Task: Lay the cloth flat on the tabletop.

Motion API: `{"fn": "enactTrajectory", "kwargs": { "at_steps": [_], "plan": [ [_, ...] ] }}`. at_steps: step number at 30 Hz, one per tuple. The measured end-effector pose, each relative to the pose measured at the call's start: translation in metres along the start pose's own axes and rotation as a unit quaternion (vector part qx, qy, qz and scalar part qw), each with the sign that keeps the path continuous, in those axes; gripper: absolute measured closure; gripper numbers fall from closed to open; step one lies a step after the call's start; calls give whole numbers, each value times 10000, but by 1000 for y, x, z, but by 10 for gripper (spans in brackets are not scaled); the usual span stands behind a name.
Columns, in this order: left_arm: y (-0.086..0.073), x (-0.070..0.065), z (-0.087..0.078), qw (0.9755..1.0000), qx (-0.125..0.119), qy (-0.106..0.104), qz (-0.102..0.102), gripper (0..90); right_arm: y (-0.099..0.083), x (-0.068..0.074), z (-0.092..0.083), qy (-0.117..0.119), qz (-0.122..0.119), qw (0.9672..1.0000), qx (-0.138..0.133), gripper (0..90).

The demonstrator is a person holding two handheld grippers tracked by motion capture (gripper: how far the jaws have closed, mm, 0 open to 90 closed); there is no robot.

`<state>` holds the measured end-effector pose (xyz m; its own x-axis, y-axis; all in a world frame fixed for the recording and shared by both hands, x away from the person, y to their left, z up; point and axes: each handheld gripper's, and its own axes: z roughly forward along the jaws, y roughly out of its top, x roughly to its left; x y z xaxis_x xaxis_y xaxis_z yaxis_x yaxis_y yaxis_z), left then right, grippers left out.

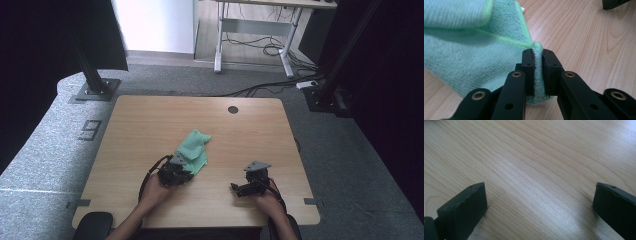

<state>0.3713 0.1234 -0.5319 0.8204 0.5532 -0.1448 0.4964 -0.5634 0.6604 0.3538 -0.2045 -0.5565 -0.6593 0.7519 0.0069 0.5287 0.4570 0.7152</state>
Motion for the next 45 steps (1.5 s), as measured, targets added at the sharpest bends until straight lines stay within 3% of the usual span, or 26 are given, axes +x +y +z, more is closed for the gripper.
{"fn": "enactTrajectory", "kwargs": {
  "at_steps": [6, 13, 18, 22, 28, 36, 39, 45],
  "plan": [
    [12, -1, -12, 9997, -230, -71, 48, 621, 0, 0, 0, 0, -5, 10000, -1, 0],
    [42, 7, -29, 9988, -421, 160, 187, 569, 0, 0, 0, 0, -6, 10000, -1, 0],
    [63, 19, -24, 9987, -426, 233, 182, 562, 0, 0, 0, 0, -4, 10000, 1, 0],
    [75, 29, -9, 9990, -387, 185, 117, 575, 0, 0, 0, -1, -9, 10000, -5, 0],
    [75, 38, 15, 9991, -121, 378, 140, 595, 0, 0, 0, 1, -10, 10000, -8, 0],
    [63, 47, 39, 9966, 297, 734, 247, 644, 0, 0, 0, 3, -2, 10000, -4, 0],
    [59, 47, 42, 9961, 231, 797, 298, 666, 0, 0, 0, 3, 2, 10000, -2, 0],
    [60, 49, 36, 9960, 144, 842, 258, 843, 0, 0, 0, 3, -1, 10000, -4, 0]
  ]
}}
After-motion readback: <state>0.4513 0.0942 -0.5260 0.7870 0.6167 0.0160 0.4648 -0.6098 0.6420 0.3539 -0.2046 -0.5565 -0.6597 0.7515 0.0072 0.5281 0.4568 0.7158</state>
